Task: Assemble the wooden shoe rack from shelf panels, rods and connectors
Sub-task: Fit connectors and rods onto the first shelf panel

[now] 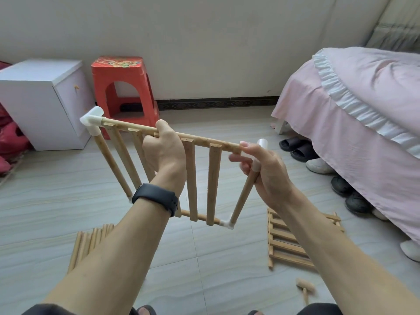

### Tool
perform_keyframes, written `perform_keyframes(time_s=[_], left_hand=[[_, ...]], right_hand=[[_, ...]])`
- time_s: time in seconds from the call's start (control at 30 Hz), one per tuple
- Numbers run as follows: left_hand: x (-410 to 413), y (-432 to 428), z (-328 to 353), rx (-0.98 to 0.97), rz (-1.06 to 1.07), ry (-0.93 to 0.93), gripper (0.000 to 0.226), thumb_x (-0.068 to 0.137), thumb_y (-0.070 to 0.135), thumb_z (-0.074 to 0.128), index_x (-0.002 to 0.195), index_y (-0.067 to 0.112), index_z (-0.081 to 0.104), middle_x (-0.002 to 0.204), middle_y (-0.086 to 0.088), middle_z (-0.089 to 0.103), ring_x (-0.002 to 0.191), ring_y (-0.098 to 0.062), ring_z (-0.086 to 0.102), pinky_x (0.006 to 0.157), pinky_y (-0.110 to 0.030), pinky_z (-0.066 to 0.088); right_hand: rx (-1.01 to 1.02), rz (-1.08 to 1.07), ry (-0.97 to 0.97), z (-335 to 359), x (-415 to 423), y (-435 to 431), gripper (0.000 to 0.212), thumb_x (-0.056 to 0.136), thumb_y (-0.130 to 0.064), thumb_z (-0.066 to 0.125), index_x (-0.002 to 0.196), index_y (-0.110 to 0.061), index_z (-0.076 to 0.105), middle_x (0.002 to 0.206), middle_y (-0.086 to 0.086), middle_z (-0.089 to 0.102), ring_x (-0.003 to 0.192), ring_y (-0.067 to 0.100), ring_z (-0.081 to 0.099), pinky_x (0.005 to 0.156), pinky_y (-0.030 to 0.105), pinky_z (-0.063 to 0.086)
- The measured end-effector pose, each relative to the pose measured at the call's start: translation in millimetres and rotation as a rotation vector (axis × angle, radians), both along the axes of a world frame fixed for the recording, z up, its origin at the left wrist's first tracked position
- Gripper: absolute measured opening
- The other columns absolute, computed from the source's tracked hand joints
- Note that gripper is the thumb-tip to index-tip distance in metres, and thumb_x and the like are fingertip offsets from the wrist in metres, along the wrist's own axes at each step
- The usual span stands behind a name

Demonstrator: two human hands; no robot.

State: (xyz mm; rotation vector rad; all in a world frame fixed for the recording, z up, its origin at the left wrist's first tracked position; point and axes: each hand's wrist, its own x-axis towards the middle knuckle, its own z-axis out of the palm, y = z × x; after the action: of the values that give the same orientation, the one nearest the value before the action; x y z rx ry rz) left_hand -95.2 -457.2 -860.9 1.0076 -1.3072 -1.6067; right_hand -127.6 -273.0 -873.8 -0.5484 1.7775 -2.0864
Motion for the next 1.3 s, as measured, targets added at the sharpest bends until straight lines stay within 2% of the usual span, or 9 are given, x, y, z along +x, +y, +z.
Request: perform_keyframes(time_s=[0.07, 0.23, 0.33, 0.6, 0.77, 0.87, 1.03, 1.2, 1.3], left_hand=[[-2, 0, -1, -0.004, 0.004, -0.015, 0.032, 0.094, 0.042, 0.045, 0.072, 0.020, 0.053, 0.064, 0.009, 0.054, 0.062, -0.011, 0.054, 0.056, -0.028, 0.039], [-5, 8, 1, 0.001, -0.025, -0.059, 0.033, 0.094, 0.044, 0.045, 0.078, 0.018, 0.057, 0.071, 0.007, 0.059, 0.068, -0.013, 0.058, 0.060, -0.030, 0.043], [-4, 4, 3, -0.015, -0.030, -0.037, 0.031, 0.096, 0.042, 0.045, 0.076, 0.019, 0.054, 0.067, 0.009, 0.055, 0.063, -0.009, 0.055, 0.057, -0.028, 0.041], [-8, 16, 1, -0.116, -0.077, -0.109, 0.033, 0.093, 0.050, 0.041, 0.082, 0.022, 0.054, 0.076, 0.005, 0.062, 0.077, -0.017, 0.063, 0.079, -0.041, 0.053], [-10, 3, -23, 0.046, -0.207, -0.144, 0.031, 0.100, 0.045, 0.041, 0.082, 0.021, 0.049, 0.080, 0.003, 0.057, 0.073, -0.014, 0.055, 0.057, -0.030, 0.036], [-10, 5, -29, 0.090, -0.213, -0.160, 0.034, 0.099, 0.045, 0.040, 0.082, 0.019, 0.052, 0.076, 0.003, 0.056, 0.070, -0.016, 0.055, 0.058, -0.032, 0.037], [-16, 26, -26, -0.052, -0.123, -0.204, 0.032, 0.098, 0.052, 0.039, 0.077, 0.028, 0.041, 0.079, 0.008, 0.055, 0.070, -0.010, 0.052, 0.060, -0.031, 0.036], [-20, -9, -31, 0.031, -0.260, -0.151, 0.036, 0.098, 0.046, 0.042, 0.083, 0.016, 0.055, 0.069, 0.005, 0.054, 0.061, -0.014, 0.051, 0.057, -0.030, 0.038], [-23, -34, -43, 0.249, -0.285, -0.176, 0.031, 0.095, 0.037, 0.046, 0.075, 0.014, 0.051, 0.055, 0.003, 0.048, 0.049, -0.016, 0.045, 0.053, -0.029, 0.039]], right_hand=[[0.035, 0.001, 0.005, -1, 1, 1, 0.029, 0.088, -0.043, 0.068, 0.095, -0.020, 0.083, 0.105, 0.009, 0.077, 0.090, 0.011, 0.062, 0.084, 0.031, 0.040], [0.008, -0.038, -0.035, 3, -1, 6, 0.017, 0.084, -0.040, 0.070, 0.079, -0.029, 0.082, 0.097, 0.007, 0.078, 0.093, 0.019, 0.064, 0.082, 0.033, 0.039], [0.016, 0.004, -0.024, 1, -1, 5, 0.020, 0.083, -0.040, 0.071, 0.084, -0.024, 0.083, 0.099, 0.007, 0.077, 0.094, 0.017, 0.065, 0.083, 0.033, 0.036], [0.043, -0.049, -0.007, -2, -4, -4, 0.028, 0.090, -0.045, 0.062, 0.078, -0.024, 0.077, 0.082, -0.003, 0.070, 0.072, 0.006, 0.060, 0.076, 0.031, 0.039], [0.168, 0.022, 0.044, -4, -4, -4, 0.070, 0.091, -0.068, 0.045, 0.101, -0.006, 0.074, 0.083, 0.010, 0.073, 0.066, 0.016, 0.060, 0.065, 0.029, 0.044], [0.176, 0.013, 0.014, -10, 0, -9, 0.077, 0.089, -0.075, 0.037, 0.087, -0.006, 0.073, 0.067, 0.008, 0.064, 0.049, 0.012, 0.048, 0.047, 0.020, 0.038], [0.059, -0.367, -0.103, -11, -3, -15, 0.061, 0.098, -0.055, 0.036, 0.053, -0.019, 0.055, 0.048, -0.005, 0.041, 0.043, 0.011, 0.032, 0.040, 0.022, 0.026], [0.139, 0.079, 0.071, -11, 8, -19, 0.067, 0.092, -0.076, 0.032, 0.073, -0.016, 0.056, 0.060, -0.003, 0.047, 0.048, 0.010, 0.037, 0.046, 0.020, 0.034], [0.267, 0.200, 0.265, -22, 12, -15, 0.059, 0.091, -0.073, 0.048, 0.088, -0.016, 0.058, 0.067, -0.004, 0.060, 0.054, 0.011, 0.054, 0.052, 0.020, 0.046]])
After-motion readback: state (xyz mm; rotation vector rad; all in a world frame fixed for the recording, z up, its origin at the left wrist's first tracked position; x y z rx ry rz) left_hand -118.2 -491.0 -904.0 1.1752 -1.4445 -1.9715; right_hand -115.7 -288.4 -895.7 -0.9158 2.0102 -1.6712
